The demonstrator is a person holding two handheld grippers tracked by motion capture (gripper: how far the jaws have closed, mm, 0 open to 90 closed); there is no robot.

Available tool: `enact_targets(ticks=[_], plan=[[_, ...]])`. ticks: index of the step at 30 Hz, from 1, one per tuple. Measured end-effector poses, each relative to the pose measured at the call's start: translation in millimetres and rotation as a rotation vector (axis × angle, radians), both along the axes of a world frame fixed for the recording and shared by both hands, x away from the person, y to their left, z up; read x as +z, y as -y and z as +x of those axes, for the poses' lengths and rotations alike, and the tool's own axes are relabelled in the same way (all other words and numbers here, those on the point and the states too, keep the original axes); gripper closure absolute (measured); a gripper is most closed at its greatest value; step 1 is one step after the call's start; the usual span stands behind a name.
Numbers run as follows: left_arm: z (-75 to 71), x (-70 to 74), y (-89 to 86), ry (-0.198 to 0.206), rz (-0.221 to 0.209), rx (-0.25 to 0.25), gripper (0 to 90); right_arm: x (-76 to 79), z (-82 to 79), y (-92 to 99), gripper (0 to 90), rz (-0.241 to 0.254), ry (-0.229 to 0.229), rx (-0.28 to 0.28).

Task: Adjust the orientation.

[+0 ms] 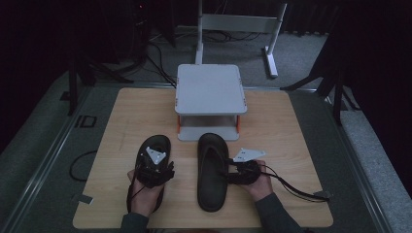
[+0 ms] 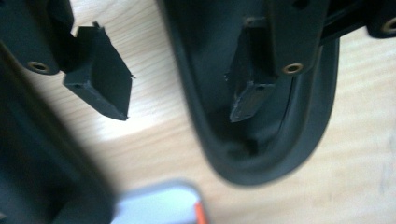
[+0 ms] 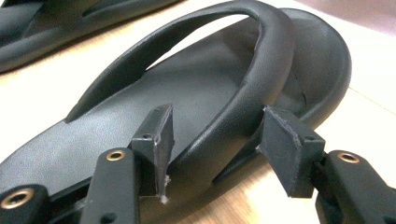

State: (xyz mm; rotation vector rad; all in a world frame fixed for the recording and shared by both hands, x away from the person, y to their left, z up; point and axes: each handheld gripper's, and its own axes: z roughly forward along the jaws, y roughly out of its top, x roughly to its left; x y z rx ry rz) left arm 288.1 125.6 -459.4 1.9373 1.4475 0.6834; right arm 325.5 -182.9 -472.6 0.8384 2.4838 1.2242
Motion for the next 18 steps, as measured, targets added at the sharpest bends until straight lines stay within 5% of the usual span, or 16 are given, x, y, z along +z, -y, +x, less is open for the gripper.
enact_targets(ticks=[5, 8, 9, 18], plan=[[4.5, -8.5, -1.3, -0.027, 0.014, 0.003, 60.5, -0.6, 0.3, 0.1, 43.9, -0.003, 0.002, 0.003], [4.0, -9.8, -1.7, -0.012, 0.006, 0.007, 64.1, -0.7, 0.3, -0.1, 43.8, -0.002, 0.000, 0.001], [3.8, -10.1, -1.6, -0.010, -0.002, 0.003, 74.3, -0.8, 0.3, -0.1, 43.8, -0.001, -0.001, 0.001], [1.8, -3.6, 1.0, 0.010, -0.042, 0.007, 80.3, -1.2, 0.6, -0.1, 43.6, -0.001, -0.003, 0.003]])
